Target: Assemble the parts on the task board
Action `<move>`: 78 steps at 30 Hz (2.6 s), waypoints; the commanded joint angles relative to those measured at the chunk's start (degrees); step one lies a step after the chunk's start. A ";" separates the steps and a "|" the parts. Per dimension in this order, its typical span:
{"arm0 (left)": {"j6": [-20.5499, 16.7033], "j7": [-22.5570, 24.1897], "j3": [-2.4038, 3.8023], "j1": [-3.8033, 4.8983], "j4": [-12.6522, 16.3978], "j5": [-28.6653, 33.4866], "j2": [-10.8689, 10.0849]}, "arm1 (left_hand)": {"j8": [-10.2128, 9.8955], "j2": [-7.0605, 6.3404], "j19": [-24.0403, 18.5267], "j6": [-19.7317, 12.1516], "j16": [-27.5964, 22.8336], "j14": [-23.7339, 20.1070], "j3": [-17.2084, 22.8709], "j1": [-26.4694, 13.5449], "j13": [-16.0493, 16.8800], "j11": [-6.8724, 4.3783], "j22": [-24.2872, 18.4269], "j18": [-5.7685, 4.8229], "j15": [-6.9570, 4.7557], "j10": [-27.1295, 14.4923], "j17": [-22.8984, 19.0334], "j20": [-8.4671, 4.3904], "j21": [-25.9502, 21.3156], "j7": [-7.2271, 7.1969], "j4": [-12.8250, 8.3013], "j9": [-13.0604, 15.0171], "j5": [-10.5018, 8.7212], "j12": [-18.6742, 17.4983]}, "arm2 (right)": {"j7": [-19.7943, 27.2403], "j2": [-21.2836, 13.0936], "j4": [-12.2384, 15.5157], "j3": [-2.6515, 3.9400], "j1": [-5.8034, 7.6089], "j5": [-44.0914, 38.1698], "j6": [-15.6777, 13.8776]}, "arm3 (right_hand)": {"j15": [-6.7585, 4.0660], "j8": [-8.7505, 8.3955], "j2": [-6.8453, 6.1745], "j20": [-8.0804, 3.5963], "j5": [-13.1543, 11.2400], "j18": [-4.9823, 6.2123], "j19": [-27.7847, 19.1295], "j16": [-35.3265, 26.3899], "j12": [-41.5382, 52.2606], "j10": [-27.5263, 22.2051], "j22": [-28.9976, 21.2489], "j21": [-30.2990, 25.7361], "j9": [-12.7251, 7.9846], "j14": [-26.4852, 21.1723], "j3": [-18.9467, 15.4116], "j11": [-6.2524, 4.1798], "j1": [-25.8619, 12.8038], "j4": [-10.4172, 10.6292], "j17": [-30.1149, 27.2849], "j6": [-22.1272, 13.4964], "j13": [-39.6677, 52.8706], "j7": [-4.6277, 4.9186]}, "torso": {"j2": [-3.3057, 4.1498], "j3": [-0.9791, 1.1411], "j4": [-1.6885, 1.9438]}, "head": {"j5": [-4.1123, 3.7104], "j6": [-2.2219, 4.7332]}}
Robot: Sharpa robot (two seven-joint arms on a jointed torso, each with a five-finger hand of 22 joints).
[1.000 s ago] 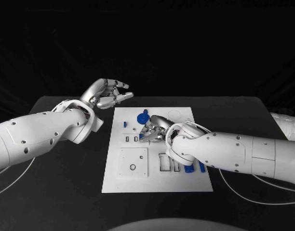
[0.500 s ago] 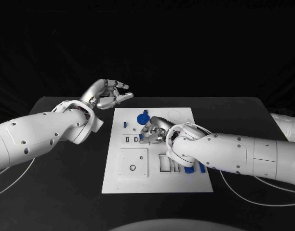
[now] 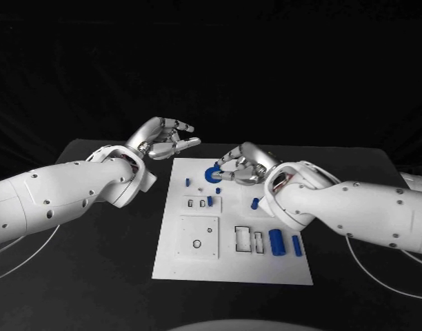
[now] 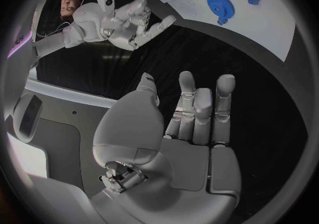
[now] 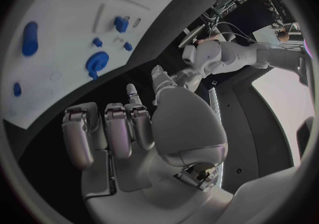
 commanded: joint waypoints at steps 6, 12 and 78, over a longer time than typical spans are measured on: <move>6.46 -5.04 0.07 0.63 1.28 -0.68 -0.66 | -2.14 -1.55 16.41 -0.59 14.07 15.59 0.10 -1.44 29.06 -0.12 13.98 -3.58 -0.28 14.71 17.83 -0.37 13.87 0.20 -0.21 0.09 -0.08 23.68 | 11.00 -7.51 5.27 -0.02 4.69 17.51 -0.48 | 1.44 0.21 3.20 1.45 4.07 -0.81 6.00 0.23 0.23 5.98 15.10 0.26 0.27 5.99 -0.70 1.66 -3.29 3.00 15.05 -0.77 15.09 1.69 | -0.40 0.10 -0.21 | 2.11 -0.23; 13.65 -11.94 0.10 1.32 2.78 -4.05 -1.10 | -3.10 -8.18 29.04 0.31 16.90 19.31 0.69 -5.45 52.43 0.72 24.04 -6.63 0.71 23.81 22.17 -0.03 24.16 0.78 0.44 0.24 0.16 39.12 | 10.24 -12.21 7.56 -0.31 5.32 24.24 3.37 | 2.14 0.34 4.39 2.14 7.08 -0.81 6.00 0.23 0.23 5.98 15.10 0.26 0.40 5.99 -1.52 2.37 -4.15 4.10 15.05 -1.43 15.09 2.40 | -0.51 0.19 -0.32 | 2.92 -0.21; 42.11 -63.58 -0.28 3.76 -2.02 -14.38 14.21 | 12.31 0.04 33.21 16.53 16.90 19.31 2.69 -9.74 52.43 -4.70 26.42 -7.59 -3.79 23.81 22.17 -2.85 26.79 -5.67 -0.05 21.95 9.03 39.12 | 3.05 -15.61 5.96 -1.17 1.87 24.42 9.80 | 2.68 1.07 5.64 2.82 8.26 -0.81 6.00 0.23 0.23 5.98 15.10 0.26 0.79 5.99 -3.65 2.94 -5.71 6.39 15.05 -1.32 15.09 2.99 | -1.02 0.25 -1.01 | 2.66 -1.14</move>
